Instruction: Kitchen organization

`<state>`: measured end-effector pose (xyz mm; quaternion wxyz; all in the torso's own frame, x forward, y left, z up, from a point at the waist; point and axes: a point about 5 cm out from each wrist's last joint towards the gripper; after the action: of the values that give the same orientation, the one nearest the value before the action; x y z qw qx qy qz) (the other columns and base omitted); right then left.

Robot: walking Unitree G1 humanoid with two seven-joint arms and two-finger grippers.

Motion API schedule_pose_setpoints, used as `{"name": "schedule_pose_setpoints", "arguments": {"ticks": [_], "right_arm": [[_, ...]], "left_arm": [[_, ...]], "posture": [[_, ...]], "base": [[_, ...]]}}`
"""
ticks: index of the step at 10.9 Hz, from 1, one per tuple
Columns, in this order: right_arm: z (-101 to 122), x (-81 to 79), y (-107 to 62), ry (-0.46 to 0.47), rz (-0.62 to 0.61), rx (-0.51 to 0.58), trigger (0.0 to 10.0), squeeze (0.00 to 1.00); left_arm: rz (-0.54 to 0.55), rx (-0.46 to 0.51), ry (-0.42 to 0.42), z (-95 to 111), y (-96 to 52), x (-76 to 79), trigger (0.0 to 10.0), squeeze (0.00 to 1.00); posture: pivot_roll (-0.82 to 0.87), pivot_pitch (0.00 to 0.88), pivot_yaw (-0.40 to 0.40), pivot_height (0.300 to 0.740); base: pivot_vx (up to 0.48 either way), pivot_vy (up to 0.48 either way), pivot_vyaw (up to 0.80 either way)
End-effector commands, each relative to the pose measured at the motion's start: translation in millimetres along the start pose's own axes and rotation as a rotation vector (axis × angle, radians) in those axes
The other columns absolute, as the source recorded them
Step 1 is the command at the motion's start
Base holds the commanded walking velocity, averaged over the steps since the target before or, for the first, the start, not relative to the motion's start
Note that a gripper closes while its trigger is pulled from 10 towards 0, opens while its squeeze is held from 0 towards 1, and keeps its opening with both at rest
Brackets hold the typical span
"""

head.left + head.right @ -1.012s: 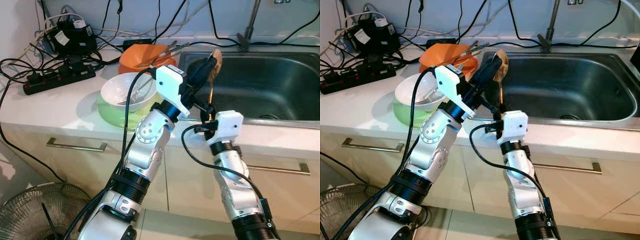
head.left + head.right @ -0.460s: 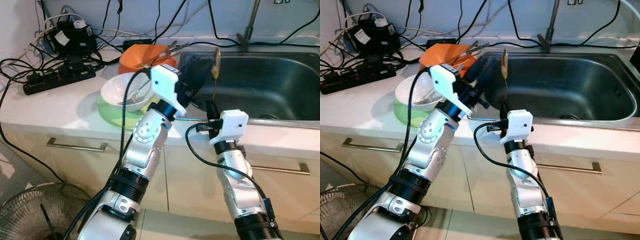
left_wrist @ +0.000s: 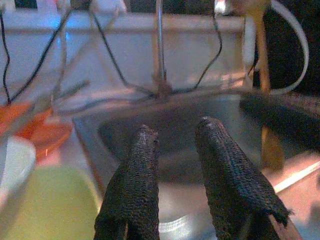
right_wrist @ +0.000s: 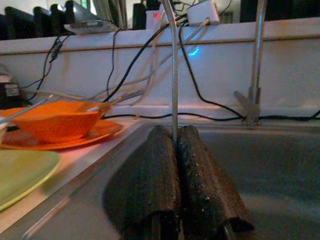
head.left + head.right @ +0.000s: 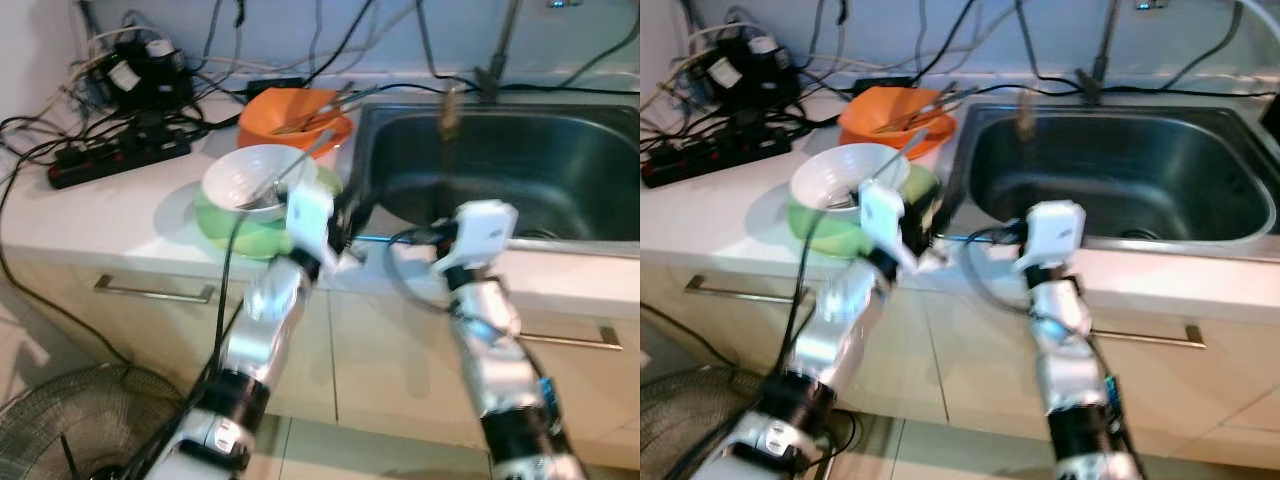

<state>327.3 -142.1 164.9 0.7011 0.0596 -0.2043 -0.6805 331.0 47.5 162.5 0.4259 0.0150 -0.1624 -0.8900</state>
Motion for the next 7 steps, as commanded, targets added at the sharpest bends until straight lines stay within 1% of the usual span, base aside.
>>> {"name": "schedule_pose_setpoints", "arguments": {"ticks": [1,2,3,5,6,7], "right_arm": [[0,3.1,4.9,0.002,-0.015,-0.008,9.1,0.0],[0,7.8,9.2,-0.008,-0.023,-0.009,10.0,0.0],[-5,14.3,14.9,-0.028,-0.036,-0.033,10.0,0.0],[-17,21.8,22.5,-0.037,-0.04,-0.099,10.0,0.0],[-25,27.3,28.7,-0.065,-0.046,-0.168,10.0,0.0],[-27,31.9,35.5,-0.046,-0.051,-0.193,10.0,0.0]], "left_arm": [[-0.023,-0.03,0.033,-7,-4.1,1.3,10.0,0.0],[-0.016,-0.056,0.059,-14,-8.7,-0.8,10.0,0.0],[-0.011,-0.07,0.069,-20,-13.4,-2.0,10.0,0.0],[-0.009,-0.075,0.072,-23,-16.1,-2.9,10.0,0.0],[-0.011,-0.086,0.081,-27,-18.5,-3.7,10.0,0.0],[-0.013,-0.09,0.083,-29,-20.4,-3.3,10.0,0.0]], "posture": [[0.0,0.039,0.103,0.74],[0.0,0.038,0.1,0.74],[0.01,0.037,0.099,0.74],[0.01,0.032,0.099,0.74],[0.0,0.025,0.098,0.74],[0.0,0.02,0.094,0.74]], "base": [[0.0,0.0,0.0],[0.0,0.0,0.0],[0.0,0.0,0.0],[0.0,0.0,0.0],[0.0,0.0,0.0],[0.0,0.0,0.0]]}}
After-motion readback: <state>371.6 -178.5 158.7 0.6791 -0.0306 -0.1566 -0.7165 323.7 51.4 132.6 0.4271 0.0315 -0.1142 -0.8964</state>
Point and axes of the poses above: a point about 5 cm out from each wrist's last joint towards the gripper, its own y axis pointing out of the wrist towards the gripper, its own z axis along the axis of the wrist's last joint, x = y × z, and after that the axes turned 9 degrees about -y, right-handed
